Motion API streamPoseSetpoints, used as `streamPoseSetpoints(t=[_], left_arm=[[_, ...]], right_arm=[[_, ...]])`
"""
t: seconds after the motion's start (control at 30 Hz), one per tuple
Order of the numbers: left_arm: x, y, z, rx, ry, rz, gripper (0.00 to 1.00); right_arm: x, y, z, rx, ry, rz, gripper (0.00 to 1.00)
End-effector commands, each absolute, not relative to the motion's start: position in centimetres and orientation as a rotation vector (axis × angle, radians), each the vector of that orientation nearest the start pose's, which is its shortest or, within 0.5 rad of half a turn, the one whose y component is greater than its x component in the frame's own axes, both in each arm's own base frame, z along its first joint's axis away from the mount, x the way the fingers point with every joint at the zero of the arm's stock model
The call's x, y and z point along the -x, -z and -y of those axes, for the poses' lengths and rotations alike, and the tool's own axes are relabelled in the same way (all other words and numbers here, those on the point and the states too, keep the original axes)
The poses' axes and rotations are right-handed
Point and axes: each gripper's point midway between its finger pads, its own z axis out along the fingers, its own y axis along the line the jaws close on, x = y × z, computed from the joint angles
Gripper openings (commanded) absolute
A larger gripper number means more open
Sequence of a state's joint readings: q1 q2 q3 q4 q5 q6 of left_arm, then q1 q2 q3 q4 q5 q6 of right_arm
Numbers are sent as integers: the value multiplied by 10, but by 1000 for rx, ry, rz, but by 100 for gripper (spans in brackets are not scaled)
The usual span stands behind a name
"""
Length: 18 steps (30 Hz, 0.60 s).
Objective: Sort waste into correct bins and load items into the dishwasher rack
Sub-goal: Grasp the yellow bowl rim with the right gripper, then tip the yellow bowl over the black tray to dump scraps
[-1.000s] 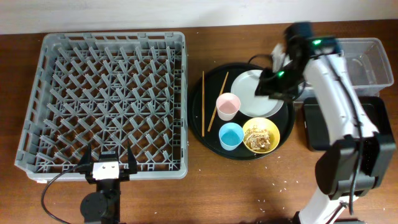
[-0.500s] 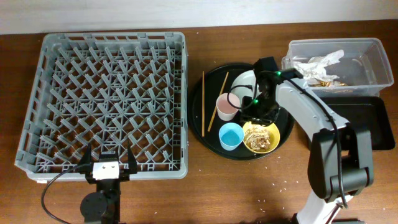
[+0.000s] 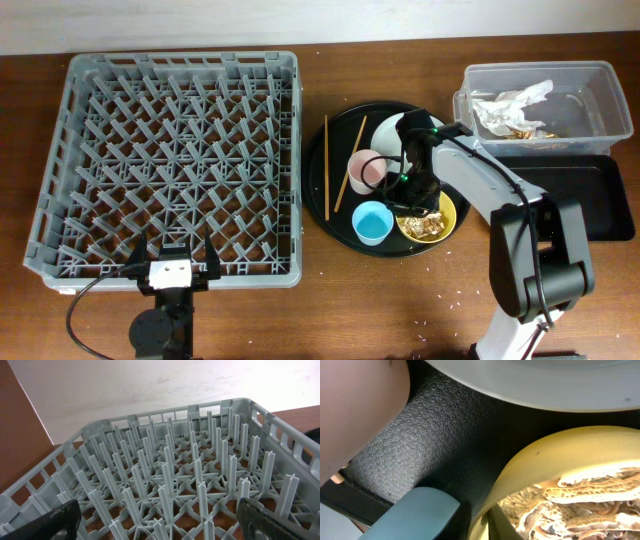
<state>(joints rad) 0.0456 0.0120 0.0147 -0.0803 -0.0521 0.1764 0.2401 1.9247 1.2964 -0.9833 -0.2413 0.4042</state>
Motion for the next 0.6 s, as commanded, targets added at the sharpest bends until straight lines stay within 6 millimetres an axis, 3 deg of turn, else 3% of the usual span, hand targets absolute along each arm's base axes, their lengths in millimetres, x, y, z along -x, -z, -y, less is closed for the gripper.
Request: streamPoseSetpoints(t=[0.0,0.13,0.43,0.57], left_arm=[[-245,-156,-19,-83,-216,-1655,99],[-245,-156,-19,-83,-216,-1655,99],[-245,-156,-19,-83,-216,-1655,99],[-245,-156,-20,-83,-216,-1655,99]], right_arm=[[-320,-23,-114,-299,-324,-3220,4],[-330,-44,-102,-329,-326,-3218,4],[-357,-141,-85,-158,-383,-3101,4],[-359,-172,-70,-64,-534,-3000,4]])
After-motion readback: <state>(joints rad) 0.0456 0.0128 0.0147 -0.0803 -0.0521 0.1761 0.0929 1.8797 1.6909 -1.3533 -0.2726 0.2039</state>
